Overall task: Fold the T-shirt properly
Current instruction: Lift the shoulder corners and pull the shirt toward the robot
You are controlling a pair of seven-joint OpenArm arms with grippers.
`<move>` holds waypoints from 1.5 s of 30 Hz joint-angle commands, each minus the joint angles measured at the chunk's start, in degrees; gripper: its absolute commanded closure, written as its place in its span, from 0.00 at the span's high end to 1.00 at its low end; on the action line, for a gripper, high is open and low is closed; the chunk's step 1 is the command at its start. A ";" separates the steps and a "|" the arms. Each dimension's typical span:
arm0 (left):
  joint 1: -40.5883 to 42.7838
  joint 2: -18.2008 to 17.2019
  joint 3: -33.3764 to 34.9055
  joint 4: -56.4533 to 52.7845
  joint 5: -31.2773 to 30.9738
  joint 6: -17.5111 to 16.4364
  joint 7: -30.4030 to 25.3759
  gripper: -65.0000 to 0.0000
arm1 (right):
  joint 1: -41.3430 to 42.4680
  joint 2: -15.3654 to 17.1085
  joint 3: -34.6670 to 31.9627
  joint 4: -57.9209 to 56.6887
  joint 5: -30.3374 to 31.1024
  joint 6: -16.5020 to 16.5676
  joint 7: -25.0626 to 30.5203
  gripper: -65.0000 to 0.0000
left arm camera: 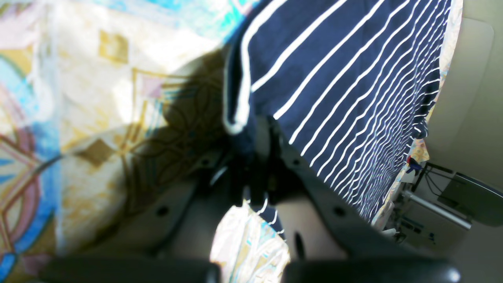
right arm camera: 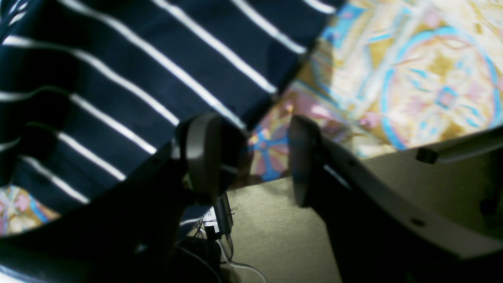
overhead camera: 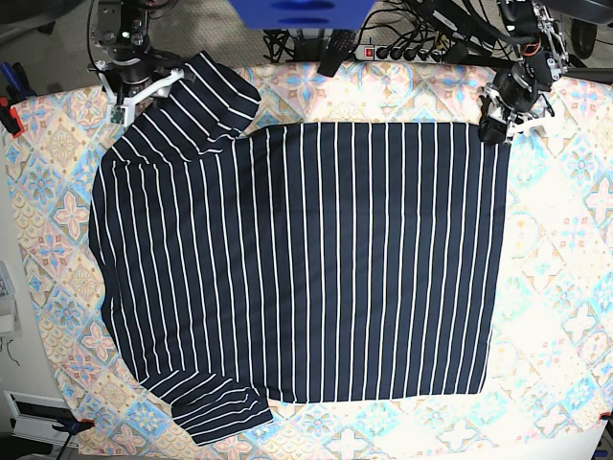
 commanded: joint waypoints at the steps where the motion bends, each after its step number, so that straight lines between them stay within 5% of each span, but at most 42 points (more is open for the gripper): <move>1: -0.06 0.10 0.63 -0.12 1.47 1.26 1.71 0.00 | -0.47 0.33 0.25 0.58 -0.04 -0.14 0.90 0.43; 11: -0.06 0.18 0.63 -0.12 1.47 1.26 1.62 0.00 | 1.02 0.24 -1.86 -4.52 0.05 -0.14 0.90 0.42; 16: -0.06 0.18 0.63 -0.12 1.47 1.26 1.62 0.00 | 1.20 0.51 -1.69 -7.07 6.29 -0.14 0.90 0.41; 26: 0.20 0.27 0.63 -0.12 1.47 1.26 1.62 0.00 | 1.82 0.59 -1.25 -8.65 12.45 0.03 0.81 0.01; 45: 13.65 -0.78 0.54 1.46 1.38 1.08 1.71 0.00 | -10.05 0.59 10.45 -1.27 12.45 0.03 0.90 0.00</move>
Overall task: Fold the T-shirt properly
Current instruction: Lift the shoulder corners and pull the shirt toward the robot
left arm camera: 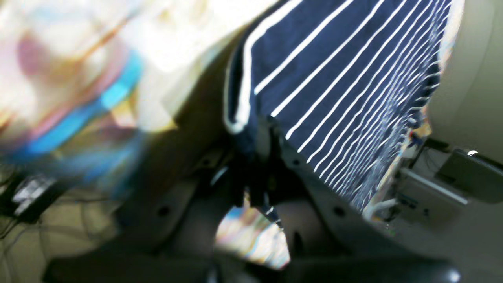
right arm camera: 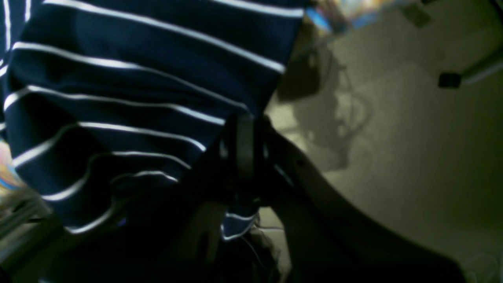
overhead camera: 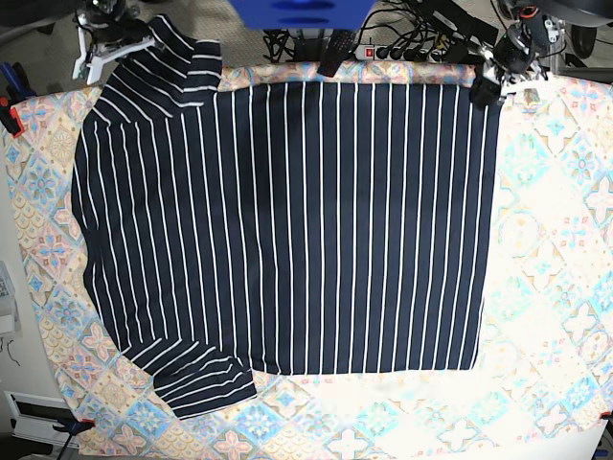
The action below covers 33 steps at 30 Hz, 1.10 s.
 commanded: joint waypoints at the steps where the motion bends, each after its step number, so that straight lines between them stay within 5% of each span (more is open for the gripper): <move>1: 2.58 -0.43 -0.18 -0.15 5.62 4.62 0.18 0.00 | -1.44 0.62 0.61 0.81 -0.12 -0.34 0.55 0.00; 16: 8.56 -0.43 -0.54 9.08 5.10 4.54 -0.08 0.00 | -4.96 1.85 0.96 7.14 -0.21 -0.34 1.07 0.00; 33: -2.96 -0.35 -0.54 15.76 5.01 4.80 0.01 0.00 | 8.75 1.85 3.78 9.60 -0.21 -0.25 0.63 0.00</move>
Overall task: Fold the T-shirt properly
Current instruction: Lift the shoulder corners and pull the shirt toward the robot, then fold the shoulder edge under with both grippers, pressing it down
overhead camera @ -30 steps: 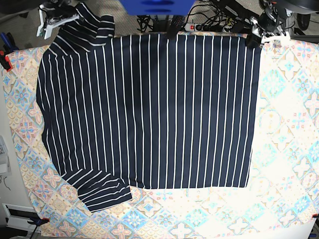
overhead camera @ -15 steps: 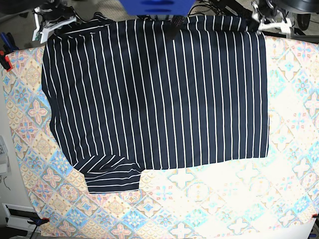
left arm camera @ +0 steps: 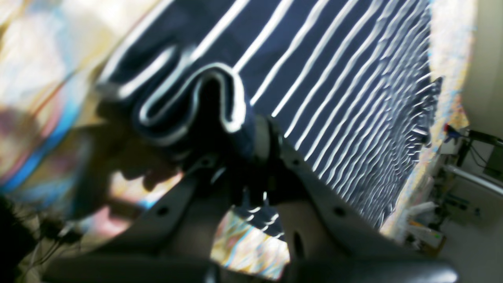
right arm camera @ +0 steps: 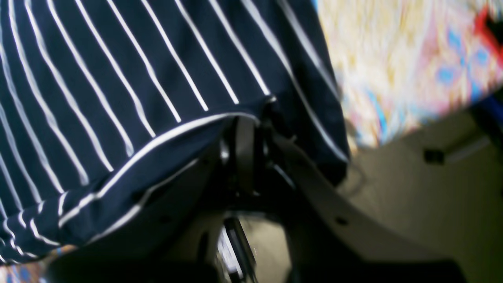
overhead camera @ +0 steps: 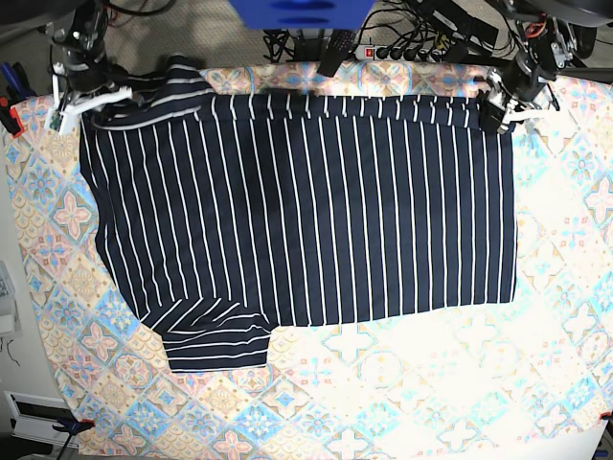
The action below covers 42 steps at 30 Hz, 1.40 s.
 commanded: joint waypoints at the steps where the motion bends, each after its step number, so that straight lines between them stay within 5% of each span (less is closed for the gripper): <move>1: -0.28 -0.63 -0.40 0.90 -0.65 -0.31 -0.39 0.00 | 0.78 0.64 0.50 0.99 -0.10 -0.27 1.16 0.00; 10: -6.78 -0.63 -0.40 0.63 -0.21 -0.31 -0.56 0.00 | 9.92 0.64 0.06 0.55 -0.10 -0.27 0.81 0.00; 17: -9.33 -0.81 -0.40 -2.88 -0.12 -0.31 -0.65 0.00 | 17.92 0.64 0.06 -3.58 -0.10 -0.27 -5.70 0.00; 36: -16.28 -2.13 -0.14 -9.21 4.97 -0.31 -2.50 0.00 | 28.38 0.64 -5.83 -18.26 -0.19 -0.27 -5.26 0.04; 42: -15.22 -2.21 -0.40 -9.04 4.97 -0.23 -0.92 0.31 | 26.80 0.64 -5.39 -17.74 -0.28 -0.27 -5.35 0.20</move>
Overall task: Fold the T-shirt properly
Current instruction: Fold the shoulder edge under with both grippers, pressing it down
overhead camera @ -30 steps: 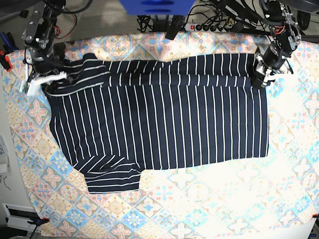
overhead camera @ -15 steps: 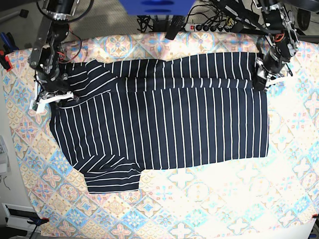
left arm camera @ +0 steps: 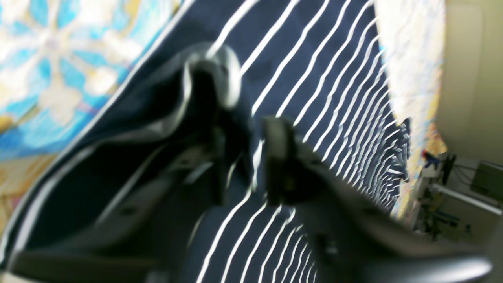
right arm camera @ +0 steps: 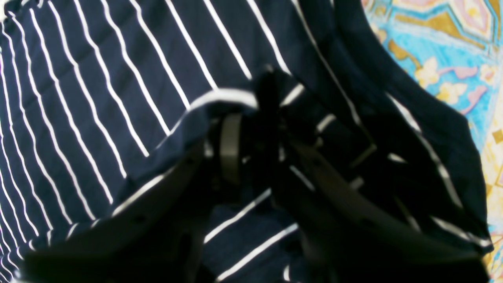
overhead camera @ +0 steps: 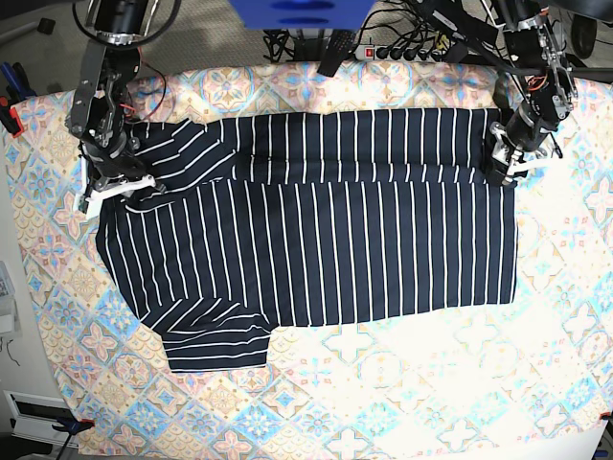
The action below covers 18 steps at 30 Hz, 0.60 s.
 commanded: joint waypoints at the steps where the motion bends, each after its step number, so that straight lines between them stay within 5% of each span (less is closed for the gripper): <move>1: -0.10 -0.90 -0.40 1.08 -0.88 -0.58 -0.35 0.35 | -0.32 0.71 0.53 1.83 0.09 0.34 1.06 0.20; 11: 4.83 -0.73 -0.40 4.25 -1.41 -0.93 0.36 0.60 | -6.48 3.61 0.97 9.83 0.09 0.34 0.79 0.22; 18: 13.71 -0.81 -0.40 11.10 -8.00 -0.93 0.36 0.64 | -12.81 3.79 1.32 9.65 0.18 0.34 0.97 0.28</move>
